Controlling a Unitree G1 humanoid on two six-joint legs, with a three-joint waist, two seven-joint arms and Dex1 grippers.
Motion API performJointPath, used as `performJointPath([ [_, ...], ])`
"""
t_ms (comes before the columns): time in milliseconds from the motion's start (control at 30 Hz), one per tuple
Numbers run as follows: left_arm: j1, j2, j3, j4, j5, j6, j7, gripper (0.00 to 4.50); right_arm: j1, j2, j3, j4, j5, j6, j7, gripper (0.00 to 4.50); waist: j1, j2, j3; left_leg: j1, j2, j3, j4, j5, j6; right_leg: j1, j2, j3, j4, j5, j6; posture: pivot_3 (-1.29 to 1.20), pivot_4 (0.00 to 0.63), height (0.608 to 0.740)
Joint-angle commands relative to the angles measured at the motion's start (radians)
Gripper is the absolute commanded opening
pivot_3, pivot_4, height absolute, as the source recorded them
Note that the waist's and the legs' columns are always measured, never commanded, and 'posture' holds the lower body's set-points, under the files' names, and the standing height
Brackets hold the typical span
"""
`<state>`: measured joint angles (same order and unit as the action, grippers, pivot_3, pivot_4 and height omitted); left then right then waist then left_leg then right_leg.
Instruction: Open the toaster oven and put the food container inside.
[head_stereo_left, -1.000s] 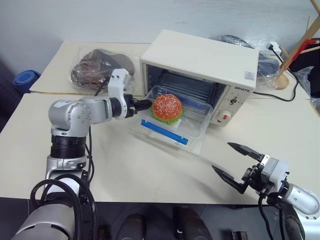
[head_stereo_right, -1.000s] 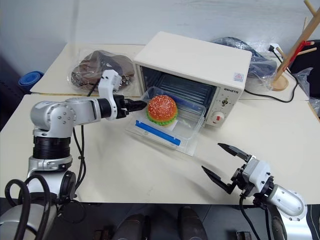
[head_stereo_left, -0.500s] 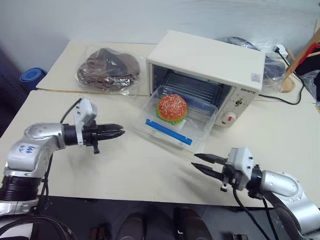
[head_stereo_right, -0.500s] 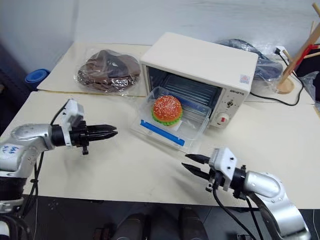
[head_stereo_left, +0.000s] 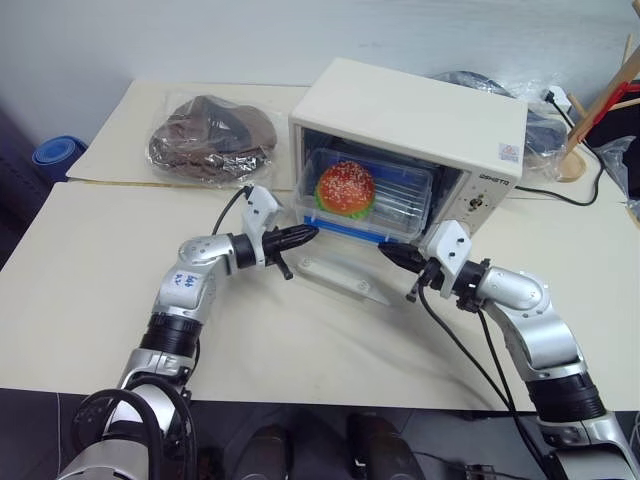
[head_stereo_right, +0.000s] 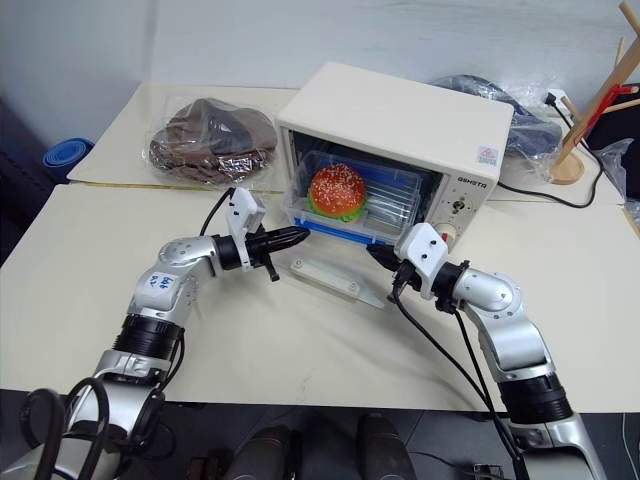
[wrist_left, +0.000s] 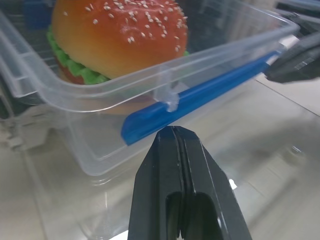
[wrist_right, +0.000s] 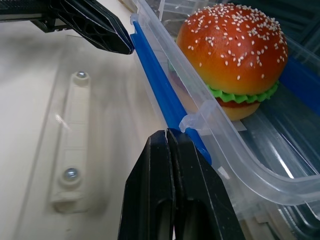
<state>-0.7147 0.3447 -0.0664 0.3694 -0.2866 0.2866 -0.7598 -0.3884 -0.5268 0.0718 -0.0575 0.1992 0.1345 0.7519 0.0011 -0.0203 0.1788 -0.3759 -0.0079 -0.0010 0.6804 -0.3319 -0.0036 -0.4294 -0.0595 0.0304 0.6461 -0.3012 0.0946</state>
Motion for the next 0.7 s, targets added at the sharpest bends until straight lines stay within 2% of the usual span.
performJointPath([
  [33, -0.069, -0.041, 0.034, 0.066, 0.034, -0.074, 0.077, 0.0, -0.057, 0.042, -0.004, 0.053, -0.044, -0.052, -0.06, 0.06, -0.001, 0.0, 0.0, 0.0, 0.0, 0.0, 0.0, 0.0, 0.0, 0.0, 0.0, 0.0, 0.0, 0.0, 0.0, 0.0, 0.15, 0.74],
  [233, -0.123, -0.103, 0.072, 0.176, 0.058, -0.14, 0.172, 0.0, -0.115, 0.115, -0.012, 0.12, -0.089, -0.028, -0.156, 0.06, -0.003, 0.0, 0.0, 0.0, 0.0, 0.0, 0.0, 0.0, 0.0, 0.0, 0.0, 0.0, 0.0, 0.0, 0.0, 0.0, 0.15, 0.74],
  [433, -0.095, -0.101, 0.068, 0.159, 0.069, -0.151, 0.164, 0.0, -0.12, 0.127, -0.017, 0.121, -0.101, 0.002, -0.186, 0.06, -0.003, 0.0, 0.0, 0.0, 0.0, 0.001, 0.0, 0.0, -0.001, -0.001, 0.0, 0.0, 0.001, 0.0, 0.0, 0.0, 0.15, 0.74],
  [533, -0.051, -0.06, 0.065, 0.078, 0.057, -0.115, 0.121, 0.0, -0.083, 0.111, -0.032, 0.052, -0.044, 0.037, -0.13, 0.06, -0.003, 0.0, 0.0, 0.0, 0.0, 0.001, 0.0, 0.0, -0.001, -0.001, 0.0, 0.0, 0.001, 0.0, 0.0, 0.0, 0.15, 0.74],
  [600, 0.007, 0.003, 0.079, -0.034, 0.019, -0.064, 0.05, 0.0, -0.025, 0.072, -0.049, -0.041, 0.028, 0.054, -0.046, 0.06, -0.004, 0.0, 0.0, 0.0, 0.0, 0.001, -0.001, 0.0, -0.001, -0.001, 0.0, 0.001, 0.0, 0.0, 0.0, 0.0, 0.15, 0.74],
  [700, 0.118, 0.139, 0.118, -0.211, -0.064, 0.013, -0.094, 0.59, 0.069, 0.0, -0.123, -0.142, 0.074, 0.037, -0.012, 0.0, -0.007, 0.001, 0.0, -0.001, 0.001, 0.0, -0.002, -0.001, -0.002, -0.001, 0.0, 0.002, -0.001, 0.0, 0.0, 0.0, 0.15, 0.74],
])
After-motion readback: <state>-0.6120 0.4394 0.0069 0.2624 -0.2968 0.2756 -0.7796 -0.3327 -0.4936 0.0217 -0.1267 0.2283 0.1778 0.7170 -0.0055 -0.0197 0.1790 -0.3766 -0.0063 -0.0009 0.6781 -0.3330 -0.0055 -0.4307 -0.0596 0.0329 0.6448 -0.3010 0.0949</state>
